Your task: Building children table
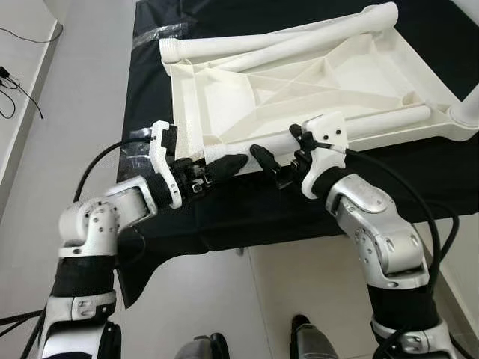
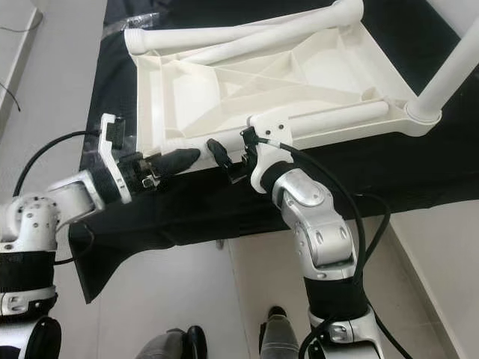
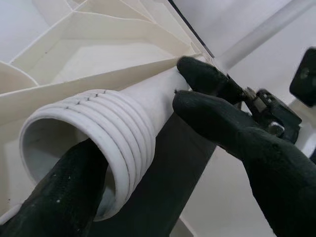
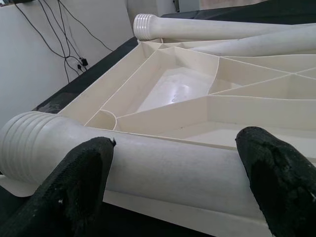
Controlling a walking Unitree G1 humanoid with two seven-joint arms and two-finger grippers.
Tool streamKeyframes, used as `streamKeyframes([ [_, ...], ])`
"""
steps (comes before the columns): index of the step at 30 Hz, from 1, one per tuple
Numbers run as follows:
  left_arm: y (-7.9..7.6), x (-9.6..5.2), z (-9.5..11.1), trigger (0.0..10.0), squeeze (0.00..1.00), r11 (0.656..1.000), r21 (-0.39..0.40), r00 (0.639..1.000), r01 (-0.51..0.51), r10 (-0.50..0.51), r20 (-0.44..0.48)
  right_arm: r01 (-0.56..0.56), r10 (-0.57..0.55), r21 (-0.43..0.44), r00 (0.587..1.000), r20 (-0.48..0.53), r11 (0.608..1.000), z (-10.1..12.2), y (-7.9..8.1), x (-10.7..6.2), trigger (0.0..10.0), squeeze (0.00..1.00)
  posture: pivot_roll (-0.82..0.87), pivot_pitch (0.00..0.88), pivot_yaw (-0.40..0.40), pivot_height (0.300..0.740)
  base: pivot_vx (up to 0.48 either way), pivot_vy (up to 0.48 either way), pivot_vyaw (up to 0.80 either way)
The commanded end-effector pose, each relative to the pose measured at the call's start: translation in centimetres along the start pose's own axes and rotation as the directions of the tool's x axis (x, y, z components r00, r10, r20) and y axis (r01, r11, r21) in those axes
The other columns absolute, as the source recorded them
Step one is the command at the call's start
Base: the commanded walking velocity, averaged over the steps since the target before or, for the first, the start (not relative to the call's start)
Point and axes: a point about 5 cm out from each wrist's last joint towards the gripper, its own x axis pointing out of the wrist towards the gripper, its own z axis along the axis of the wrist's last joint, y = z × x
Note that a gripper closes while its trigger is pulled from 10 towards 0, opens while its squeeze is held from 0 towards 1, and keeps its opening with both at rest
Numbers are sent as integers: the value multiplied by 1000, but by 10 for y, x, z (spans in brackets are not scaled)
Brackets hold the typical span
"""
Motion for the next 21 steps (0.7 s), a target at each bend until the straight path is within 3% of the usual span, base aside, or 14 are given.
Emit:
streamKeyframes([
  [1,-1,6,-15,10000,0,998,-33,994,59,-61,-89,-15,15,19,1000,-25,1000,-6,5,-1,10000,0,-176,302,101,740,0,0,0],
  [10,4,9,-13,10000,0,991,-1,981,131,-129,-143,0,0,23,1000,-14,1000,-4,5,-1,10000,0,-179,297,106,740,0,0,0],
  [11,6,11,-8,8510,0,991,13,983,132,-129,-129,0,0,27,1000,-9,1000,-4,5,-1,10000,0,-181,291,106,740,0,0,0],
  [12,6,11,-8,8510,0,991,13,983,132,-129,-129,0,0,27,1000,-9,1000,-4,5,-1,10000,0,-181,291,106,740,0,0,0],
  [13,8,13,-3,0,0,992,22,986,127,-124,-109,0,0,31,1000,-4,1000,-4,6,-1,10000,0,-183,285,107,740,0,0,0],
  [21,11,13,0,0,0,990,47,988,132,-127,-93,1,-1,38,1000,11,999,-2,7,-1,10000,0,-184,276,109,740,0,0,0],
])
